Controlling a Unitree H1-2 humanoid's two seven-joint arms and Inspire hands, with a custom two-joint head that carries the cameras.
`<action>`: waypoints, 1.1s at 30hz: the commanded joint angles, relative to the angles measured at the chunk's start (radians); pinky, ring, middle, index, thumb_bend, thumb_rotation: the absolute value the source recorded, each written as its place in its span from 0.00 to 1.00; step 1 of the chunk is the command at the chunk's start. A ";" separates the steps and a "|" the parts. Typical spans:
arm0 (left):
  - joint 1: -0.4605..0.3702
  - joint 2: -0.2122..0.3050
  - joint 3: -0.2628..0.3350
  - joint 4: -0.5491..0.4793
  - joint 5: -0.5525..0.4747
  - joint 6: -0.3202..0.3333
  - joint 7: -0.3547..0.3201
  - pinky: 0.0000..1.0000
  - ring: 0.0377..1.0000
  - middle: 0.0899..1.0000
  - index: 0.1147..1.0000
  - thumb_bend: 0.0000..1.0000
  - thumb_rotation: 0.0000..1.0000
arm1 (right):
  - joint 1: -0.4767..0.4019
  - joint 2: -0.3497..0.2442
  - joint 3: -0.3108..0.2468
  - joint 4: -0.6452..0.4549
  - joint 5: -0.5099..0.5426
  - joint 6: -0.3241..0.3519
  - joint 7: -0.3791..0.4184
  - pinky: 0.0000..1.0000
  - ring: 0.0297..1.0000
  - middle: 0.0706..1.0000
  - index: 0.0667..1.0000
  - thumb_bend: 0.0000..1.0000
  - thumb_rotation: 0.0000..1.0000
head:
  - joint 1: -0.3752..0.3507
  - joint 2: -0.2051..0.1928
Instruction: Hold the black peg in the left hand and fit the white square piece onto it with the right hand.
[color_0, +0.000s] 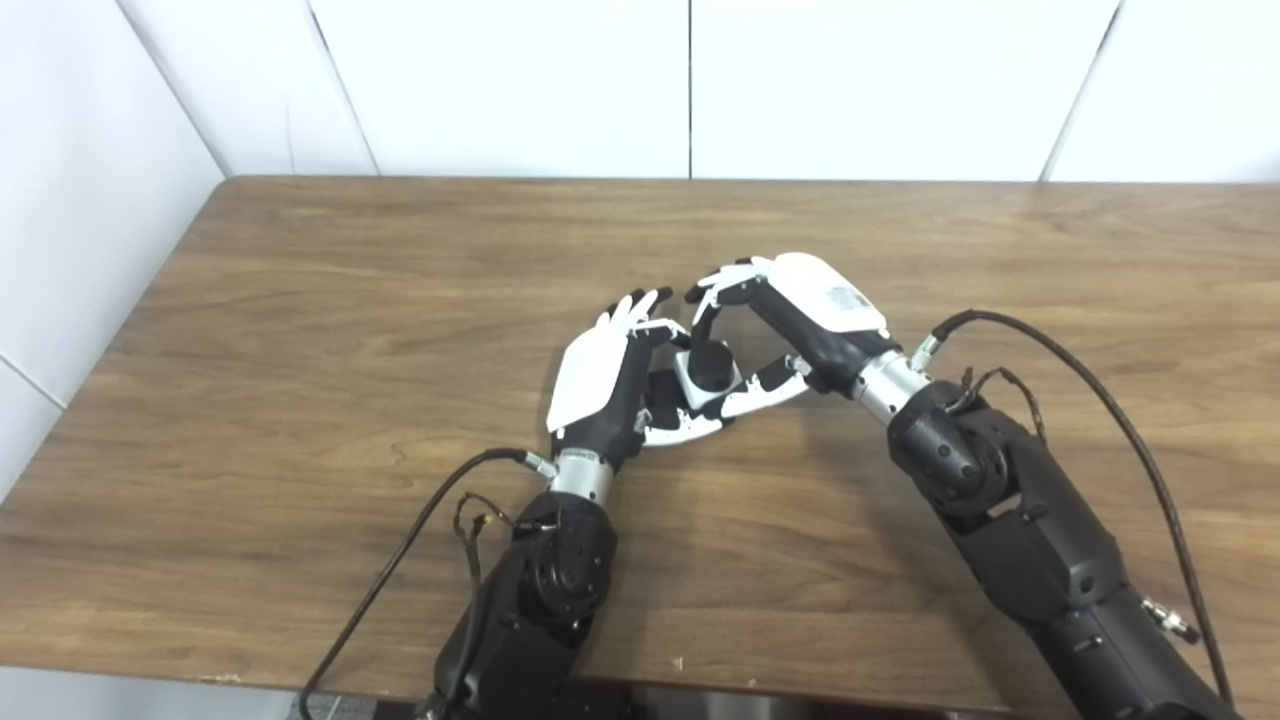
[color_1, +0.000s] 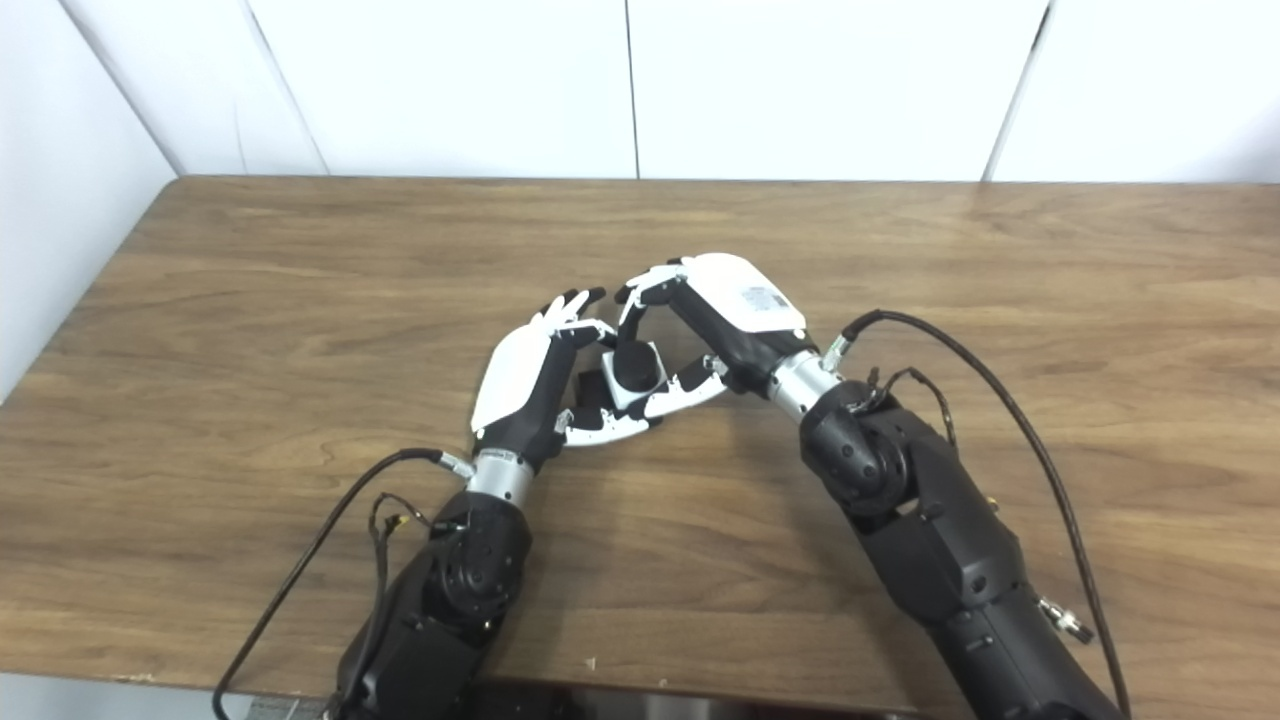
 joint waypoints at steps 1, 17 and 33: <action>0.025 -0.004 -0.018 0.020 0.015 0.017 -0.016 1.00 0.99 0.94 0.42 0.51 0.09 | -0.004 -0.008 0.009 -0.014 -0.003 0.002 0.022 0.94 0.86 0.77 0.45 0.51 0.14 | 0.001 0.001; 0.021 -0.005 -0.009 0.011 0.007 0.023 -0.015 1.00 0.99 0.94 0.42 0.52 0.09 | 0.001 -0.014 0.010 0.010 -0.006 -0.012 0.002 0.89 0.84 0.76 0.45 0.51 0.14 | 0.007 0.017; 0.027 -0.008 -0.010 0.007 0.008 0.030 -0.018 1.00 0.99 0.94 0.42 0.52 0.09 | 0.013 -0.023 0.013 0.011 0.013 -0.003 0.015 0.88 0.84 0.77 0.45 0.52 0.15 | 0.007 -0.013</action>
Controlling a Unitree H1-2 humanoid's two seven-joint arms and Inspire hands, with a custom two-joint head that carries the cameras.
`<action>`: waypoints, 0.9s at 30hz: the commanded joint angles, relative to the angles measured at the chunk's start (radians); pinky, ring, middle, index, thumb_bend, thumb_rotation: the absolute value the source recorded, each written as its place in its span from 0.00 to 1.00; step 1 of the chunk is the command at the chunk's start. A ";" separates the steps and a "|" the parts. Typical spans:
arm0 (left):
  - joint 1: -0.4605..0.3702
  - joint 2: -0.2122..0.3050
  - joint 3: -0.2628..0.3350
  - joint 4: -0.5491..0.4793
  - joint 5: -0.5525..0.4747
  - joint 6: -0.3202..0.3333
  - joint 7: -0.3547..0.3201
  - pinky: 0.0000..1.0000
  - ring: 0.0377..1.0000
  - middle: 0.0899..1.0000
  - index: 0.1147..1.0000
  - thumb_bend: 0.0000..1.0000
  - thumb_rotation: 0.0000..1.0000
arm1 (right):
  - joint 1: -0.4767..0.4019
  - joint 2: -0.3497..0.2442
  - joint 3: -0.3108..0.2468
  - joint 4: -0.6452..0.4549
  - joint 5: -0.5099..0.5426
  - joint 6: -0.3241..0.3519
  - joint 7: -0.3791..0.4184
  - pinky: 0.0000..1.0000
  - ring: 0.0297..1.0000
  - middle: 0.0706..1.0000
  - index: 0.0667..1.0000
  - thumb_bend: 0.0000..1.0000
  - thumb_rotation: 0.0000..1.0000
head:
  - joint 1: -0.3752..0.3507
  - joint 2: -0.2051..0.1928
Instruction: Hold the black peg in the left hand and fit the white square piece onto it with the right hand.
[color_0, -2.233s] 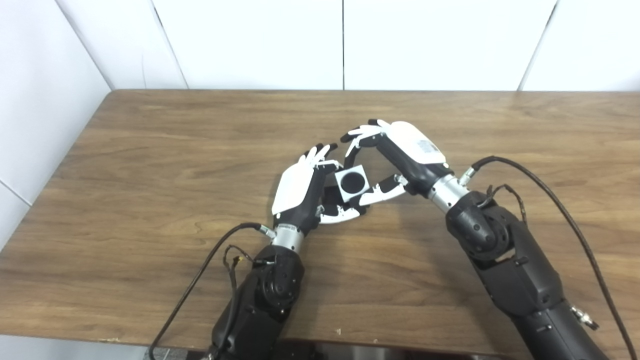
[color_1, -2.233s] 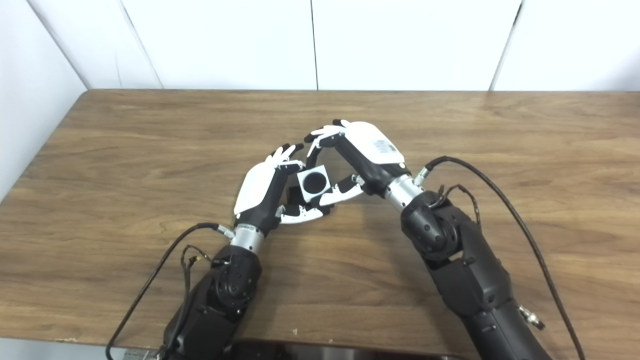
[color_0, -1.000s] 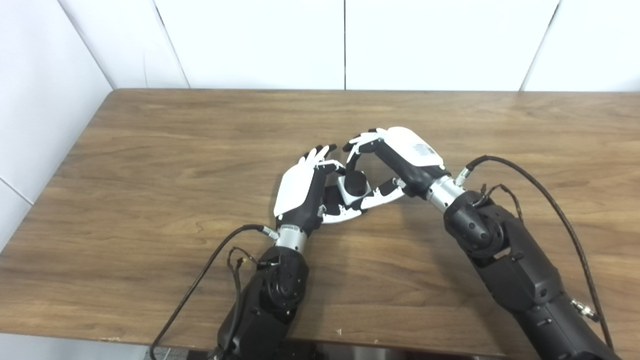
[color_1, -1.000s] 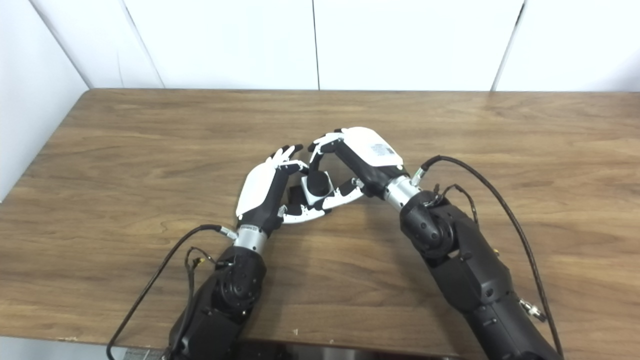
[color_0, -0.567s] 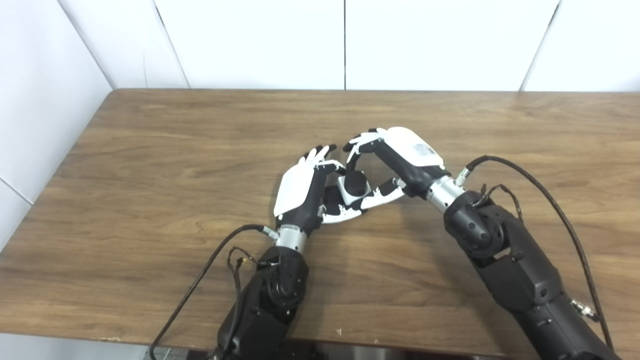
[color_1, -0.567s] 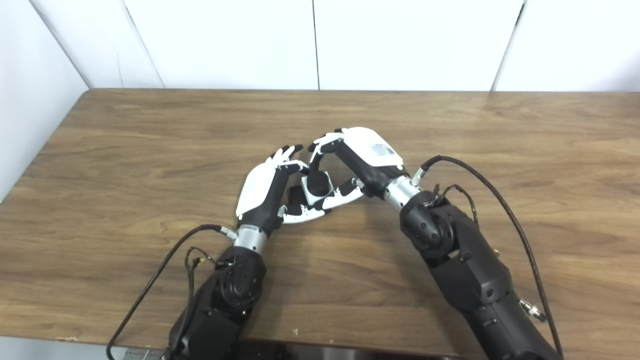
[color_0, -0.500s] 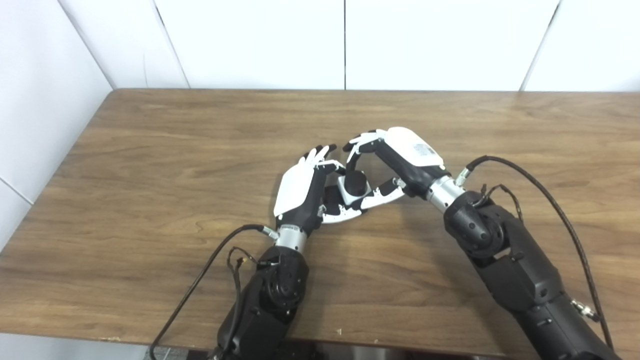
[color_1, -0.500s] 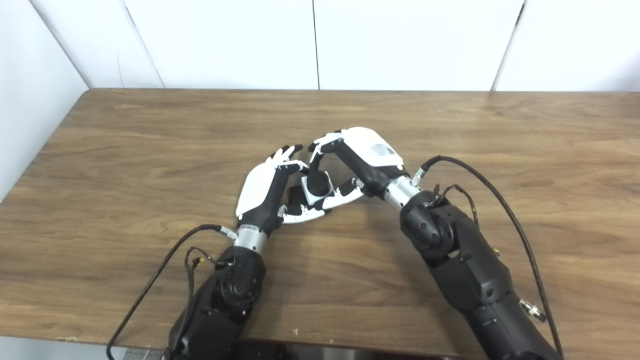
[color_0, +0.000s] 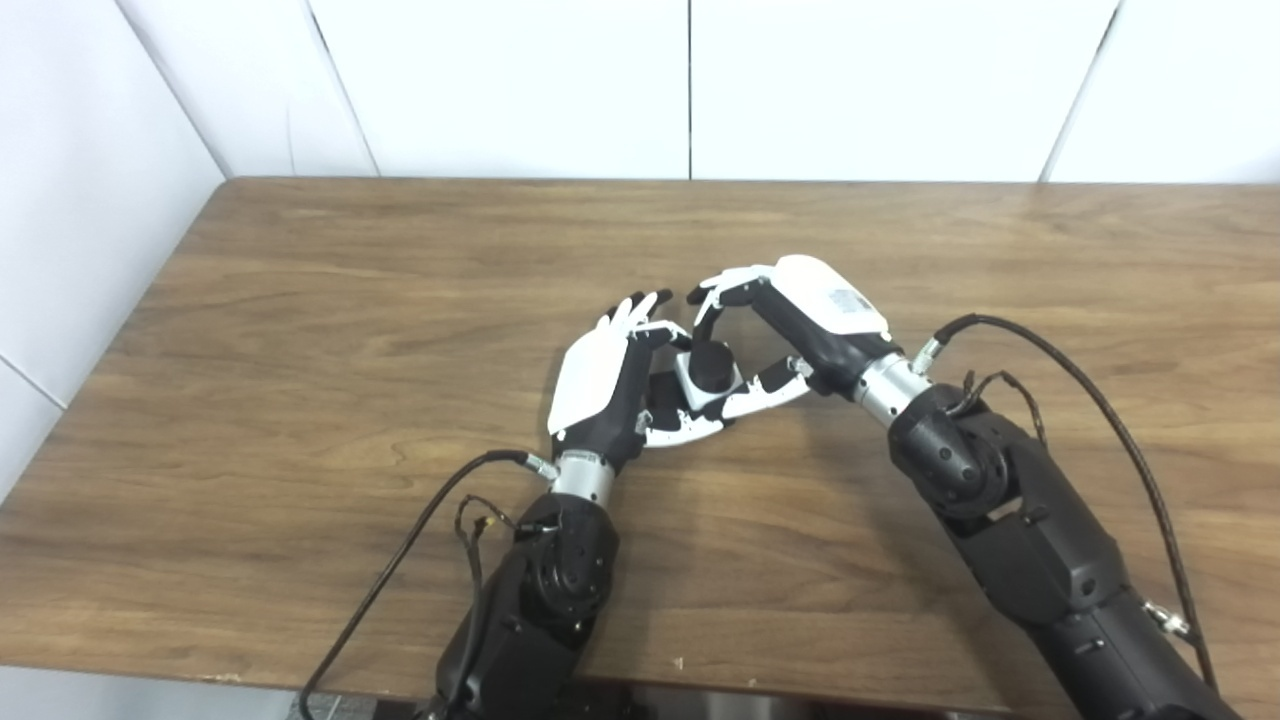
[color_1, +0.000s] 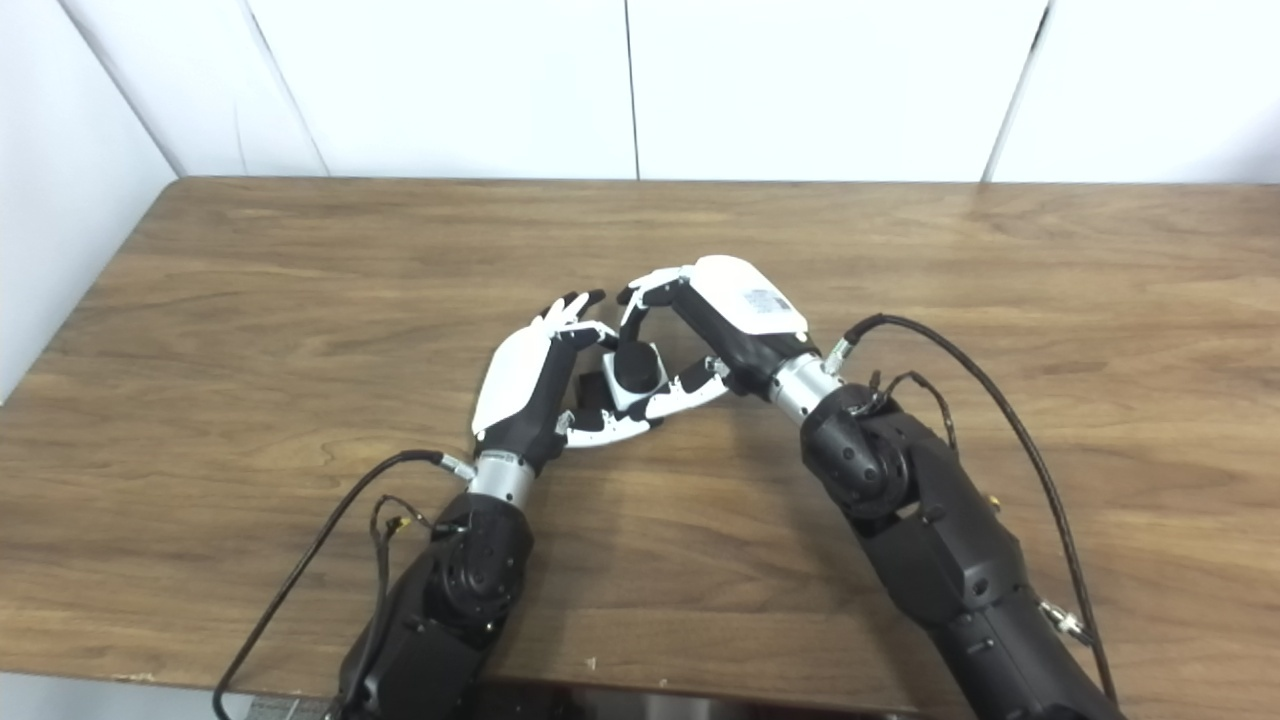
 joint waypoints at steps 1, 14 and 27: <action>0.023 -0.004 -0.014 0.015 0.009 0.014 -0.015 1.00 0.99 0.94 0.42 0.52 0.09 | 0.005 -0.023 0.013 0.002 0.005 0.014 0.057 0.90 0.85 0.78 0.46 0.51 0.15 | 0.003 0.011; 0.016 0.001 -0.013 0.007 0.005 0.021 -0.017 1.00 1.00 0.95 0.42 0.52 0.09 | -0.018 -0.075 0.041 -0.041 -0.002 0.160 0.217 0.92 0.98 0.99 1.00 1.00 0.46 | -0.005 0.018; 0.015 0.003 -0.011 0.013 0.001 0.022 -0.020 1.00 1.00 0.95 0.42 0.52 0.09 | -0.015 -0.084 0.032 -0.045 0.003 0.187 0.223 0.94 0.99 1.00 1.00 1.00 0.45 | -0.017 0.023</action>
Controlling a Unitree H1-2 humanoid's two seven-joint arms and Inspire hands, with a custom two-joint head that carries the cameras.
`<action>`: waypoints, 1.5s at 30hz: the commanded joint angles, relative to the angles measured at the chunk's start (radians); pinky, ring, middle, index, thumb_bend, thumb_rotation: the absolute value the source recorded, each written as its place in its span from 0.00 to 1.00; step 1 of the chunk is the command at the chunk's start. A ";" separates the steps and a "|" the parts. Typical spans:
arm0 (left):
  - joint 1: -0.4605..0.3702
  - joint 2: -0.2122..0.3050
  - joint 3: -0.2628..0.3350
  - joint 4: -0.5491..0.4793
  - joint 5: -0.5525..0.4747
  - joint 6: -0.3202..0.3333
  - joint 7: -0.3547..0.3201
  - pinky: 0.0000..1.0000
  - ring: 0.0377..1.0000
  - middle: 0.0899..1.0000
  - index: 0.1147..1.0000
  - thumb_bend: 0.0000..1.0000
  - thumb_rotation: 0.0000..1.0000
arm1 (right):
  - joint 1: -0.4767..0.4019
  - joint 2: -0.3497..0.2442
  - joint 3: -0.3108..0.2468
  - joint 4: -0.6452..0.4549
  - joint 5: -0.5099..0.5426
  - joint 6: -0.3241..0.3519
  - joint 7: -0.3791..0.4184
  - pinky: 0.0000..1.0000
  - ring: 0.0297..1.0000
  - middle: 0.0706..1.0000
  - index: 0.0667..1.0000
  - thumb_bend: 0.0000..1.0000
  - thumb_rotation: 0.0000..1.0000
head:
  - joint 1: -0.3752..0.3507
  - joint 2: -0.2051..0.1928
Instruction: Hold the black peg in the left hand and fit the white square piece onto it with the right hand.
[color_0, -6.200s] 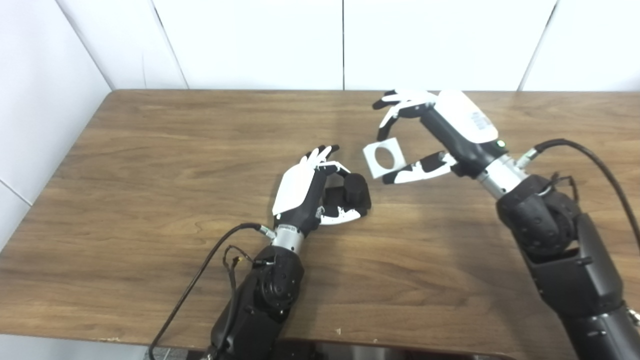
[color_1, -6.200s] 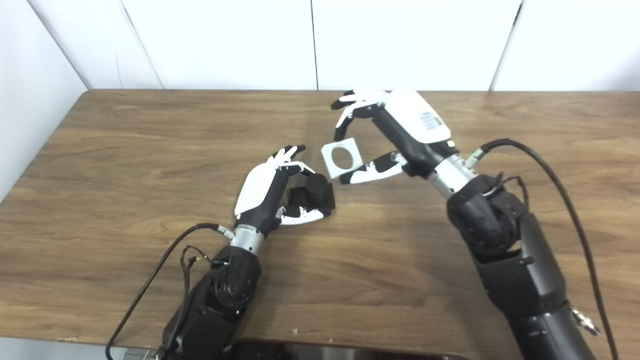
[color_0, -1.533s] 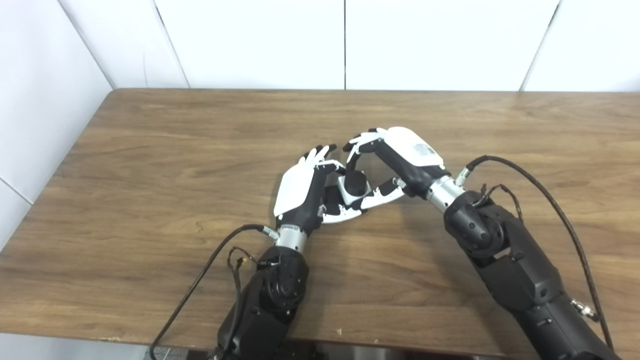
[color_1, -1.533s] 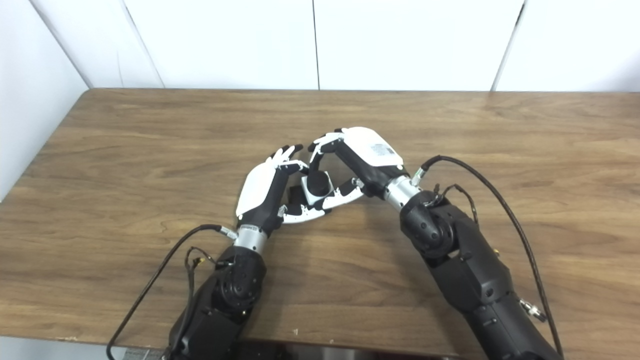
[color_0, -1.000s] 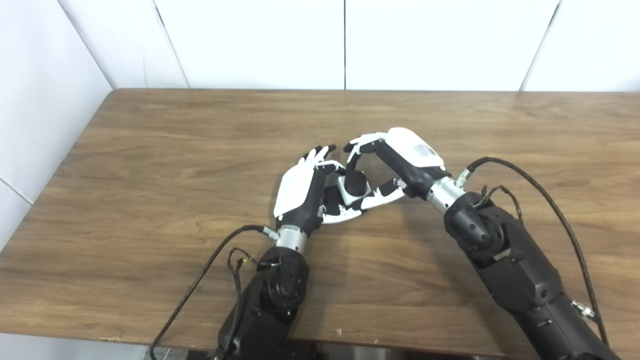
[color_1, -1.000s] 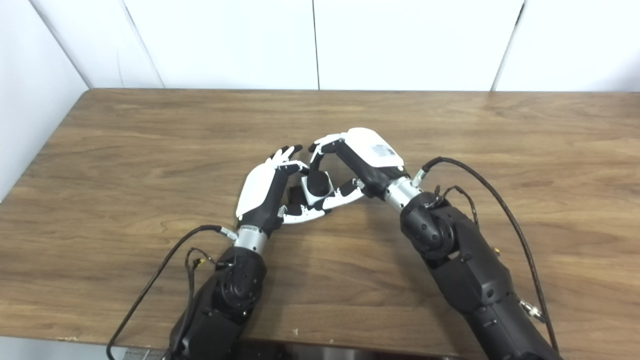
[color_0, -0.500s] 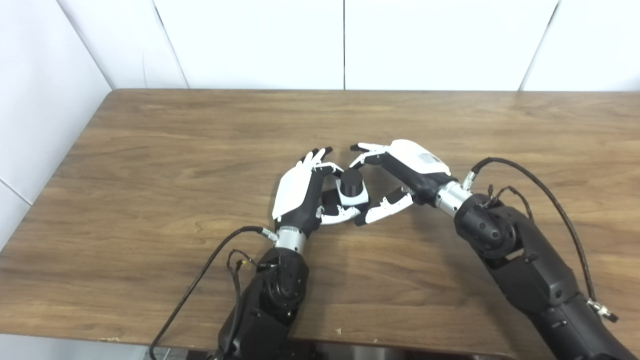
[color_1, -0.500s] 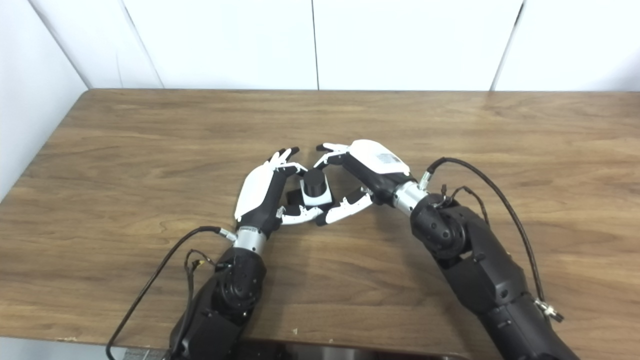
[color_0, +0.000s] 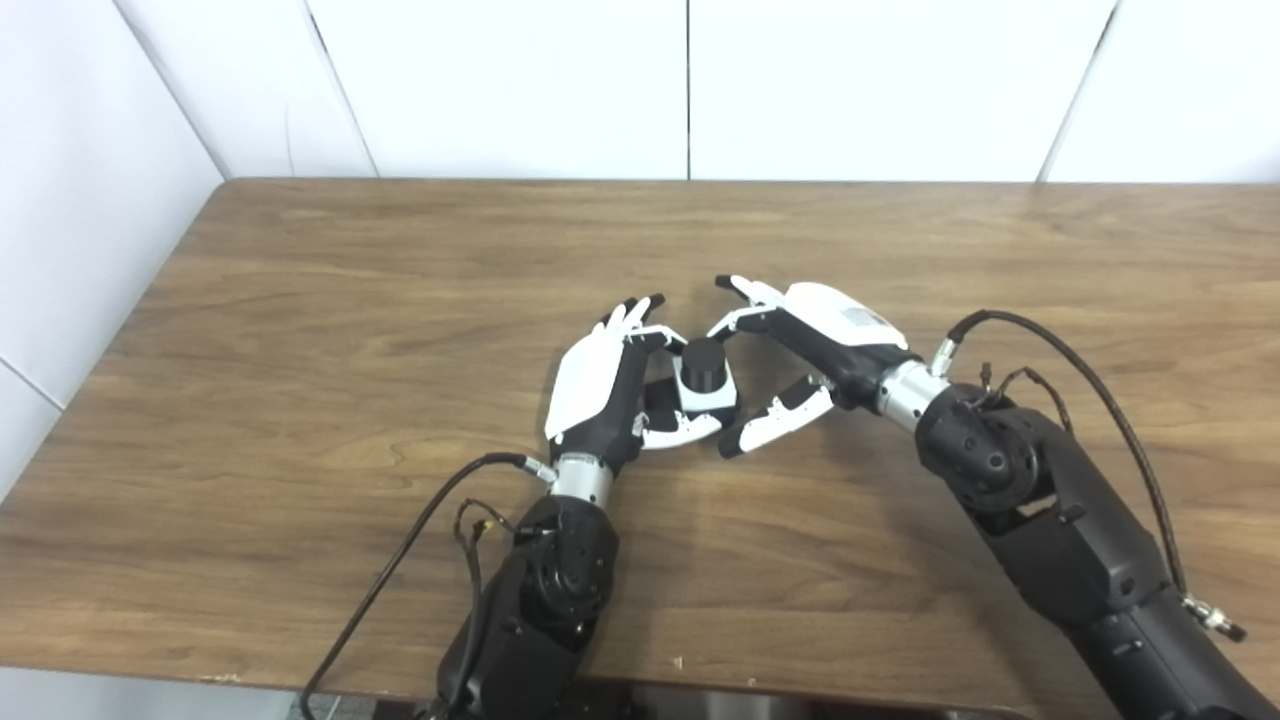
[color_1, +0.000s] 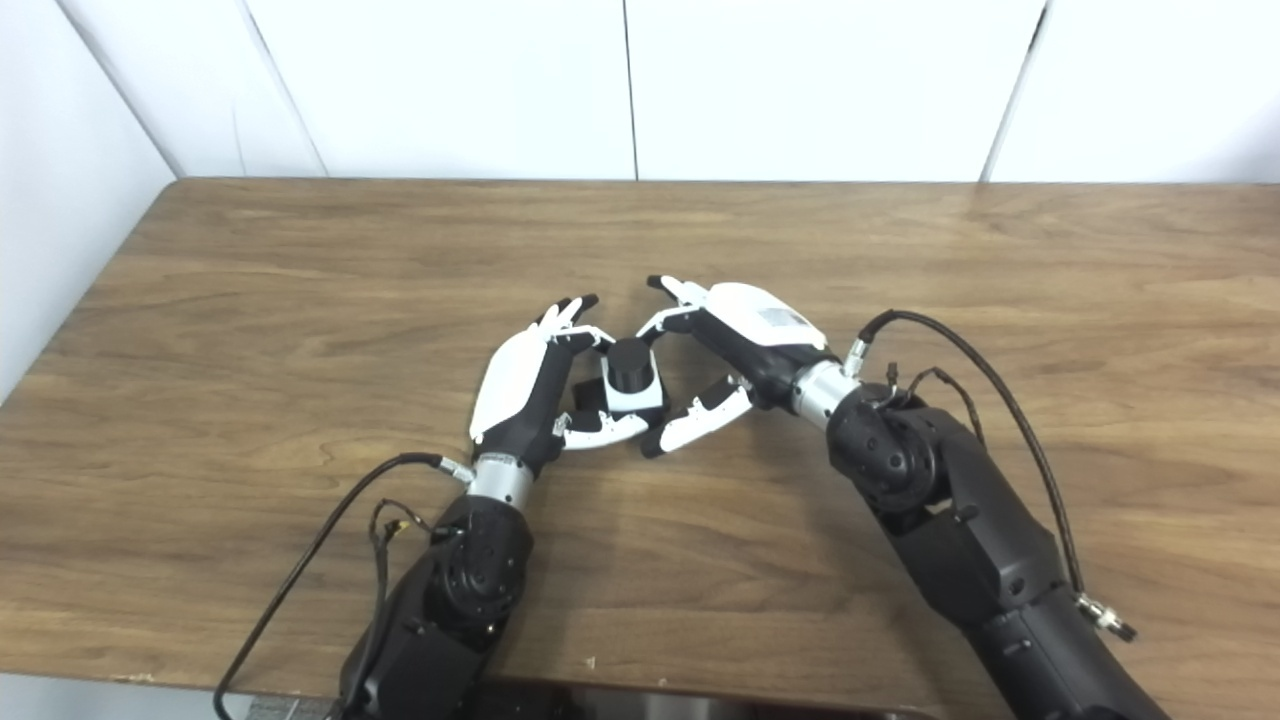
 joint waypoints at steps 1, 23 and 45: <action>0.010 0.006 -0.011 0.019 0.007 0.005 -0.019 1.00 1.00 0.95 0.42 0.52 0.09 | -0.014 -0.009 -0.003 -0.002 -0.010 0.019 0.012 0.94 0.99 1.00 1.00 1.00 0.45 | -0.007 0.004; 0.003 0.016 -0.004 0.012 0.006 0.001 -0.025 1.00 0.99 0.94 0.42 0.52 0.08 | -0.001 -0.025 -0.072 0.003 -0.004 0.030 -0.019 0.97 1.00 1.00 1.00 1.00 0.47 | -0.019 0.002; 0.006 0.039 0.007 0.016 -0.021 -0.017 -0.035 1.00 0.98 0.95 0.42 0.52 0.08 | 0.025 -0.039 -0.133 -0.024 0.017 -0.007 -0.092 0.96 0.94 0.96 0.94 0.97 0.45 | -0.079 -0.032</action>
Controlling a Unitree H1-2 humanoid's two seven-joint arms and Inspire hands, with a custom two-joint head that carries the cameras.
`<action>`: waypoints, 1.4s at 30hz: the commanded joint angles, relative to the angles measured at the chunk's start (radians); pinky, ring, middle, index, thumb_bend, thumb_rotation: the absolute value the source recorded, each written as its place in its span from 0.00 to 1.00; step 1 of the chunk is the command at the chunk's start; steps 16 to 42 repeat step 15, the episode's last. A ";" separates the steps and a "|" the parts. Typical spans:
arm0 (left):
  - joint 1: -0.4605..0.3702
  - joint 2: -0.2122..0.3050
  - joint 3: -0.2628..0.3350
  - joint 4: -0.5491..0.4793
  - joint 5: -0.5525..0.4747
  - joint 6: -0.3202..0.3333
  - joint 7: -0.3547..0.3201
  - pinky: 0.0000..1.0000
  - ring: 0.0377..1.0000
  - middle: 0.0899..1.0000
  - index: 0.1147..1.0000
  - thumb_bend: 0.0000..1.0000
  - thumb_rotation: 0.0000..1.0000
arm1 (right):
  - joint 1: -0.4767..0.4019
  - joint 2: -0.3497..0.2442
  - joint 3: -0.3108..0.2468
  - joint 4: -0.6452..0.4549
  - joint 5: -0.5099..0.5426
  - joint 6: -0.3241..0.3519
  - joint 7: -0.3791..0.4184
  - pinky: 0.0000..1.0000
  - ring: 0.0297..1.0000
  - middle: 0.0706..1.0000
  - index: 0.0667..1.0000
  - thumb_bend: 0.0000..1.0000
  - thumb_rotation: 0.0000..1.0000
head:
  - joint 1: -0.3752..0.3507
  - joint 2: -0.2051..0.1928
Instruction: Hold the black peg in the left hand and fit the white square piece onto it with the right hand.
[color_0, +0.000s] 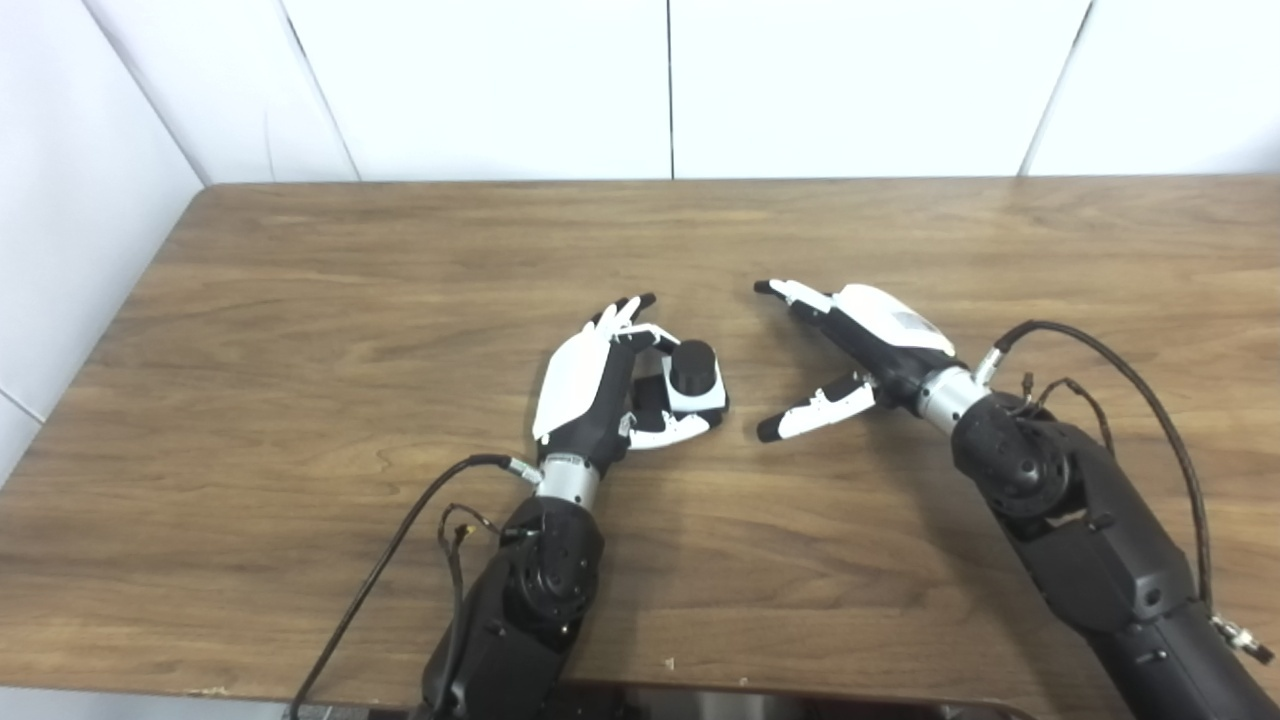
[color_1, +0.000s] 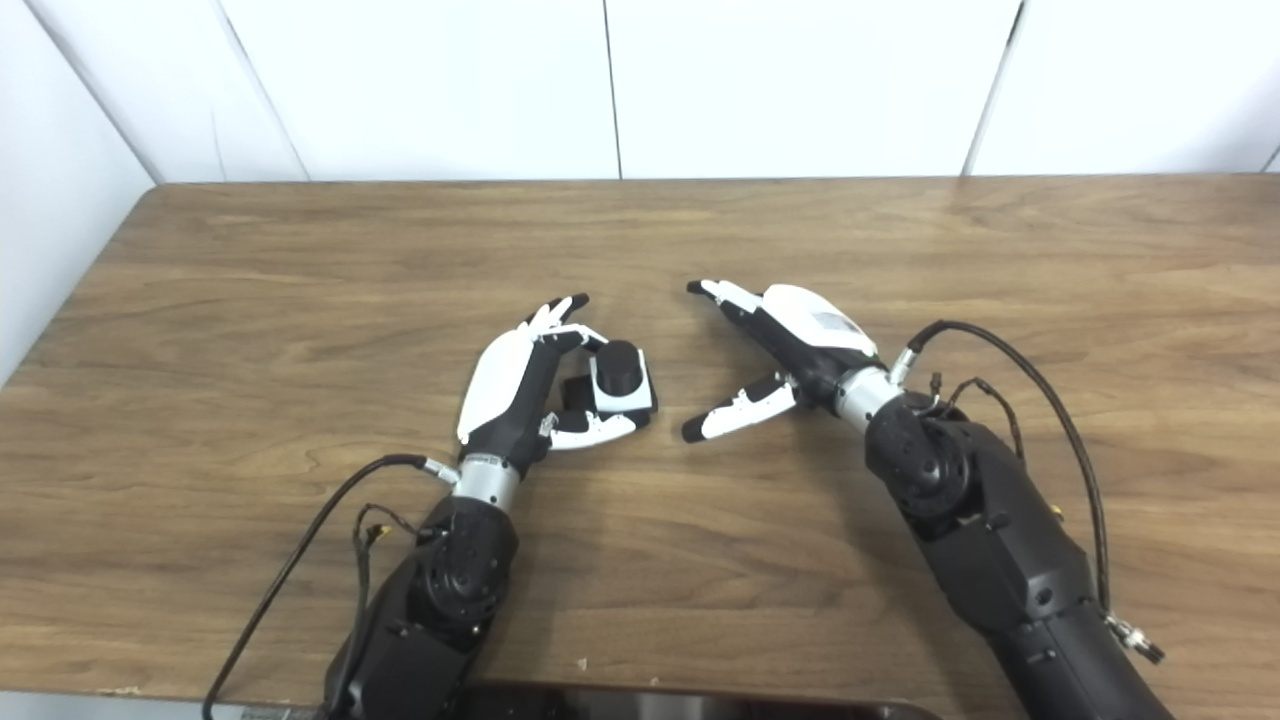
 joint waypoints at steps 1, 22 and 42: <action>0.009 0.023 -0.002 0.018 0.010 0.001 -0.019 1.00 0.99 0.95 0.42 0.52 0.08 | -0.024 -0.018 -0.024 -0.029 0.007 0.000 -0.019 0.97 0.95 0.96 0.94 0.97 0.45 | 0.000 -0.001; 0.008 0.034 0.004 0.028 0.001 -0.022 -0.018 1.00 0.98 0.94 0.42 0.52 0.08 | 0.011 -0.031 -0.087 -0.096 0.017 0.022 -0.037 0.96 0.96 0.96 0.92 0.95 0.42 | -0.021 -0.002; 0.008 0.034 0.004 0.028 0.001 -0.022 -0.018 1.00 0.98 0.94 0.42 0.52 0.08 | 0.011 -0.031 -0.087 -0.096 0.017 0.022 -0.037 0.96 0.96 0.96 0.92 0.95 0.42 | -0.021 -0.002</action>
